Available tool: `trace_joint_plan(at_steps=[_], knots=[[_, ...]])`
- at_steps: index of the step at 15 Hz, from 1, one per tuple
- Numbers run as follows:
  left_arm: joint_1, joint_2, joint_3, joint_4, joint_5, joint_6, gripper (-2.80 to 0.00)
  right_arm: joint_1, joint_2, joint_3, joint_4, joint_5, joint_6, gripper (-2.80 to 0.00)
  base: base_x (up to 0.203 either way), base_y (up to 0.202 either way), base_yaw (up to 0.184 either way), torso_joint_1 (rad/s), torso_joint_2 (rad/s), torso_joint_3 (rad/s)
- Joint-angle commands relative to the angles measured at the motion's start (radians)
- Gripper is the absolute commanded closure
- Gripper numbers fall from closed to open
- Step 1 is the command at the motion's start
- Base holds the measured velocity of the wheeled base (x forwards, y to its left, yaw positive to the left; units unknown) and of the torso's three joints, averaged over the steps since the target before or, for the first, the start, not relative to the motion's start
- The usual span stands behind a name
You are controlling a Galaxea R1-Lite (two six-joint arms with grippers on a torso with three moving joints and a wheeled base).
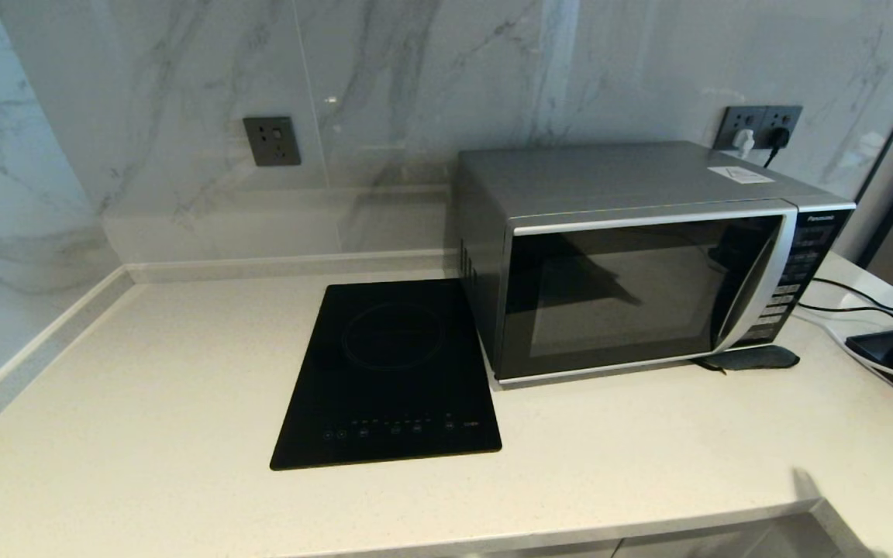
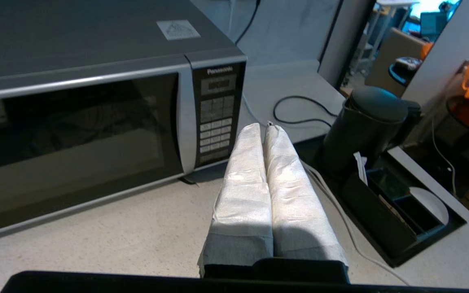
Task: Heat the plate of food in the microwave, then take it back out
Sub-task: Open the microwave oven
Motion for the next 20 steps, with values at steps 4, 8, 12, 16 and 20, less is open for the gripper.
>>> trace_joint_plan(at_steps=[4,8,12,16,20], knots=[[0.000,0.002,0.000,-0.001,0.000,-0.001,0.00,0.050,0.121,0.003,-0.028,-0.144,0.001,0.00,0.000,0.000,0.000,0.000,0.00,0.000],[0.000,0.002,0.000,-0.001,0.000,-0.001,0.00,0.268,0.167,0.011,-0.099,-0.382,0.000,0.00,0.000,0.000,0.000,0.000,0.00,0.000],[0.000,0.002,0.000,-0.001,0.000,-0.001,0.00,0.410,0.245,0.047,-0.187,-0.603,0.001,0.00,0.000,0.000,0.000,0.000,0.00,0.000],[0.000,0.002,0.000,-0.001,0.000,-0.001,0.00,0.413,0.285,0.117,-0.257,-0.654,0.001,0.00,0.000,0.000,0.000,0.000,0.00,0.000],[0.000,0.002,0.000,-0.001,0.000,-0.001,0.00,0.413,0.308,0.157,-0.293,-0.673,0.001,0.00,0.000,0.000,0.000,0.000,0.00,0.000]])
